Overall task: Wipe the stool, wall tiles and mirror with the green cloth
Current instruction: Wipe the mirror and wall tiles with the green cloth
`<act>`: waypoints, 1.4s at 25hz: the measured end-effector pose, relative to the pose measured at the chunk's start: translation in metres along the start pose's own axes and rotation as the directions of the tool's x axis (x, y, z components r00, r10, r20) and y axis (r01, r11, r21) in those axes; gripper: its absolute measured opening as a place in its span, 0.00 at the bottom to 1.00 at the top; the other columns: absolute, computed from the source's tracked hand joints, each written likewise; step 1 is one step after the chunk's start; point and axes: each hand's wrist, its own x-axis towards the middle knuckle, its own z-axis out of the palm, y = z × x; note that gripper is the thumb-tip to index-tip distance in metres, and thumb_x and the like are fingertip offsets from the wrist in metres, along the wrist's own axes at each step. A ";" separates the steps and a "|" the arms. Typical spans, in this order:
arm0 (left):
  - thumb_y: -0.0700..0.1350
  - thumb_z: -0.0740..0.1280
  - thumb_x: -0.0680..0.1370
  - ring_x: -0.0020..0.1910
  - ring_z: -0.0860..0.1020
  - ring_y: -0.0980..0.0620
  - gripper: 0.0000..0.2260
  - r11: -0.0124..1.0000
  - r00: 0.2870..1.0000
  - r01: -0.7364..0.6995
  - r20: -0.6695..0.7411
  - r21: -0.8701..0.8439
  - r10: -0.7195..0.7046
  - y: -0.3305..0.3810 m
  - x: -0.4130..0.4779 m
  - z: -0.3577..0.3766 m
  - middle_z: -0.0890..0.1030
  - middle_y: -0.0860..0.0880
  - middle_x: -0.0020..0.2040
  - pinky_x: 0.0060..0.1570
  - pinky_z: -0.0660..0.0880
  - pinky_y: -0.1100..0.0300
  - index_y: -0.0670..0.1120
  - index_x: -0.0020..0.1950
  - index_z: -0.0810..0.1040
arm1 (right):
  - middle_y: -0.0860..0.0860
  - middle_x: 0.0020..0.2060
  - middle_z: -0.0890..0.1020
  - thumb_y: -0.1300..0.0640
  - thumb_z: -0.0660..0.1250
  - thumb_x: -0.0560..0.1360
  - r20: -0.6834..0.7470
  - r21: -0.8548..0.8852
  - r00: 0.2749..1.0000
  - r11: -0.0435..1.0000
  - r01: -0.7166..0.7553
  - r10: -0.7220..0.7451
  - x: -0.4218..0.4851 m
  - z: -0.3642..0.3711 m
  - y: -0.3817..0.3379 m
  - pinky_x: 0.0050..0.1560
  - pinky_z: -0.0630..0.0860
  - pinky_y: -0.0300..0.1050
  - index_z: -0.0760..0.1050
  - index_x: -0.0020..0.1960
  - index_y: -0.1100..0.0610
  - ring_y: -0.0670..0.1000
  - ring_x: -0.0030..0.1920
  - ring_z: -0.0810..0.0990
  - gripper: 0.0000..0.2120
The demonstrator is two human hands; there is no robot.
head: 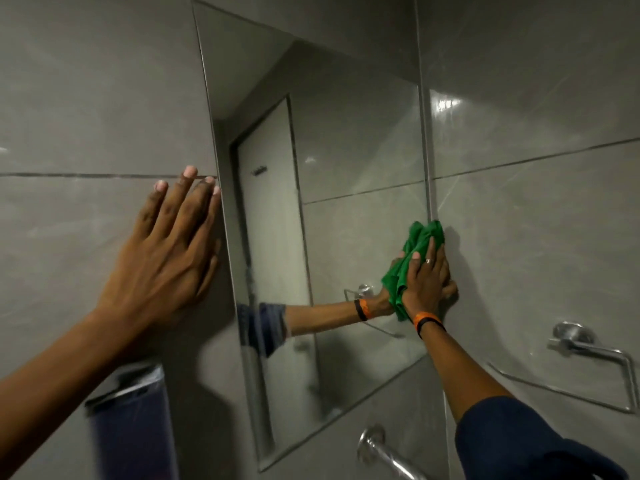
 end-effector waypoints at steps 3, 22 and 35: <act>0.52 0.50 0.83 0.83 0.47 0.37 0.31 0.999 0.999 -0.034 0.021 -0.017 0.034 0.003 -0.009 0.001 0.57 0.32 0.81 0.80 0.50 0.37 0.35 0.81 0.52 | 0.57 0.82 0.60 0.44 0.45 0.83 0.004 0.027 0.997 0.997 -0.076 0.076 -0.039 0.006 0.036 0.77 0.58 0.66 0.55 0.82 0.53 0.59 0.80 0.61 0.30; 0.51 0.49 0.85 0.83 0.47 0.37 0.29 0.999 1.000 0.005 0.000 -0.041 -0.005 0.013 -0.013 0.003 0.55 0.34 0.82 0.81 0.45 0.41 0.36 0.82 0.50 | 0.61 0.82 0.57 0.44 0.44 0.81 -0.022 0.158 1.000 0.987 -0.001 0.005 -0.198 0.028 0.043 0.83 0.52 0.64 0.59 0.81 0.59 0.61 0.83 0.54 0.33; 0.51 0.50 0.85 0.82 0.48 0.37 0.29 0.997 0.997 0.054 0.053 -0.055 -0.051 0.014 -0.014 -0.001 0.54 0.34 0.82 0.81 0.47 0.41 0.37 0.82 0.49 | 0.57 0.83 0.54 0.50 0.51 0.84 -0.070 0.154 0.978 0.967 0.205 -0.196 -0.331 0.034 -0.058 0.80 0.57 0.66 0.58 0.82 0.57 0.60 0.84 0.52 0.28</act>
